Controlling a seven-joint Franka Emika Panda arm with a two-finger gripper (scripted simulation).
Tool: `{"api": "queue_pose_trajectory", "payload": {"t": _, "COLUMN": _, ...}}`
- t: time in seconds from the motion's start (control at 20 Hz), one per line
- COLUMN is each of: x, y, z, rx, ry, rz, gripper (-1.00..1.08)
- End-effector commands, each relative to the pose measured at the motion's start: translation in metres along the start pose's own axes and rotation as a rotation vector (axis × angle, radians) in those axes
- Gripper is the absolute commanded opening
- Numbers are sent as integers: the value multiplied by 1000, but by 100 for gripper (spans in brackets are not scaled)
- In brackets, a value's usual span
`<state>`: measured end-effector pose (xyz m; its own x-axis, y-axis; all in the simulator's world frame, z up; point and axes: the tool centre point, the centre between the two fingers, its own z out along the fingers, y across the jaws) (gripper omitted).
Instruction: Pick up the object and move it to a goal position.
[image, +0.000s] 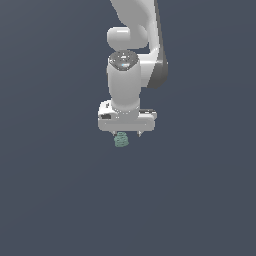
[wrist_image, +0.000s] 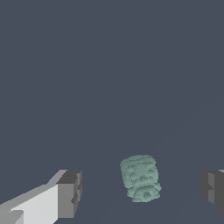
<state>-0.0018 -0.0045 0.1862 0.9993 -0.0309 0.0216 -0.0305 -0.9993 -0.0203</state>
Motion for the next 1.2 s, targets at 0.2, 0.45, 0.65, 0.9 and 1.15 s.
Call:
{"api": "queue_pose_trajectory", "payload": {"t": 0.2, "x": 2, "y": 6, "z": -3, "rx": 0, "ry": 8, "rz": 1, "gripper": 100}}
{"api": "queue_pose_trajectory", "payload": {"t": 0.45, "x": 8, "y": 22, "z": -11, "rx": 1, "ry": 30, "rz": 6, "gripper": 100}}
{"api": "queue_pose_trajectory", "payload": {"t": 0.65, "x": 8, "y": 22, "z": -11, "rx": 1, "ry": 31, "rz": 6, "gripper": 100}}
{"api": "queue_pose_trajectory", "payload": {"t": 0.9, "x": 3, "y": 24, "z": -3, "rx": -2, "ry": 27, "rz": -8, "gripper": 100}}
{"api": "queue_pose_trajectory", "payload": {"t": 1.15, "x": -11, "y": 27, "z": 17, "rx": -7, "ry": 18, "rz": -44, "gripper": 100}}
